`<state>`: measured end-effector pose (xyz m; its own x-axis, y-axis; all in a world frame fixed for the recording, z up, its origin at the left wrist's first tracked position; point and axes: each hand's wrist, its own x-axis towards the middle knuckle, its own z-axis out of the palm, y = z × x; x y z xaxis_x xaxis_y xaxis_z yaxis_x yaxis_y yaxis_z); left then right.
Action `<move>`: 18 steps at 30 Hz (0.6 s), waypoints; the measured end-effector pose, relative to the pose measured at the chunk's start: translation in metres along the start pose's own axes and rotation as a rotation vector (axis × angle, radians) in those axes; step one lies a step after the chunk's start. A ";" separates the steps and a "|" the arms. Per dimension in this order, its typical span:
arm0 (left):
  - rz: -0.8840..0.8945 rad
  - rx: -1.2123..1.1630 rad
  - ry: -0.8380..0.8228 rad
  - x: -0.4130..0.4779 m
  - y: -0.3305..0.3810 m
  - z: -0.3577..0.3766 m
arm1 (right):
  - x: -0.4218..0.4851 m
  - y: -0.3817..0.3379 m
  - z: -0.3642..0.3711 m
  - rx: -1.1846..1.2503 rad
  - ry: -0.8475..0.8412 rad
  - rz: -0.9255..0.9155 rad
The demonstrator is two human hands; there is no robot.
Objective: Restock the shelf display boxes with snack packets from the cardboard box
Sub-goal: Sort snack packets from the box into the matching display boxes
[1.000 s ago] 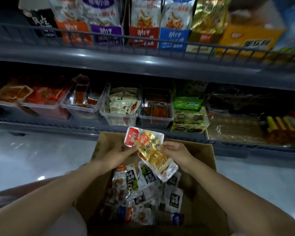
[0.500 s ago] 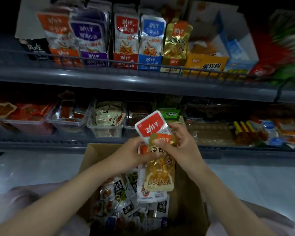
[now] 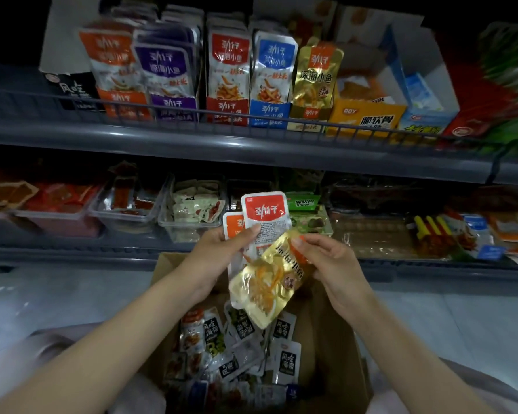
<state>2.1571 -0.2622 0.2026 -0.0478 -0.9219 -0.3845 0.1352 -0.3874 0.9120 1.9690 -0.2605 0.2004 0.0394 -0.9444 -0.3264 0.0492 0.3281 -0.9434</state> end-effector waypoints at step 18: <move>-0.063 0.192 -0.217 0.007 0.007 0.015 | -0.002 0.008 0.013 0.228 0.020 0.094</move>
<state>2.1425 -0.2715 0.2084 -0.2638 -0.8682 -0.4203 -0.0638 -0.4191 0.9057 1.9821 -0.2555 0.1943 0.0349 -0.9089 -0.4154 0.2706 0.4088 -0.8716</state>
